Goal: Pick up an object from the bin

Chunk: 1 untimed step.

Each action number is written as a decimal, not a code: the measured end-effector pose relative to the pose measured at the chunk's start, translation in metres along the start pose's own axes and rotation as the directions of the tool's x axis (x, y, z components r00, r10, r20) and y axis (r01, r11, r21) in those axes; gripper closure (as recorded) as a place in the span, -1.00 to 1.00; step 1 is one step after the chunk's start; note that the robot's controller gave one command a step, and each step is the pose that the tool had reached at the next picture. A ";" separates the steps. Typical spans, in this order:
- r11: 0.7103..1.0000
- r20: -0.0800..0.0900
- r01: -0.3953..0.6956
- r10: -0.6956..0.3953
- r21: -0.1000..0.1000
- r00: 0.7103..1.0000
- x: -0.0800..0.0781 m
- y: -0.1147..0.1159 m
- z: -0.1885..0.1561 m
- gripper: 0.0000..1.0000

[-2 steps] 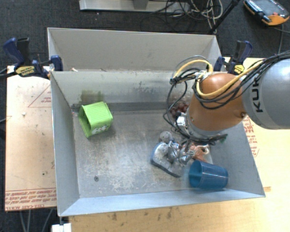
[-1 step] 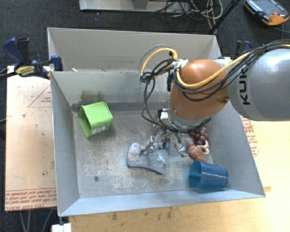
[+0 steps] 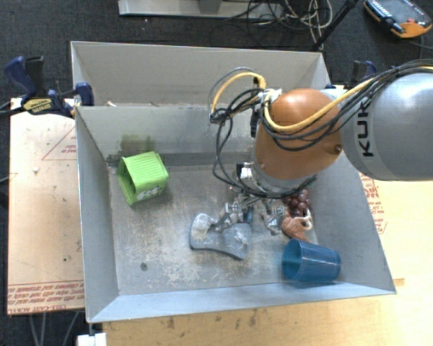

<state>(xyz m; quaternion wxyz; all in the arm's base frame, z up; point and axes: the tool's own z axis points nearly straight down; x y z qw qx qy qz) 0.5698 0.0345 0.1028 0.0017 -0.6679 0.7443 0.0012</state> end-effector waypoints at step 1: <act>0.997 0.007 0.076 -0.076 0.006 0.997 -0.006 -0.005 0.018 1.00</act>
Offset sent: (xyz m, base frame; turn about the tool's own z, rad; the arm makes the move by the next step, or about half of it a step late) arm 0.0000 0.0000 0.0000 0.0000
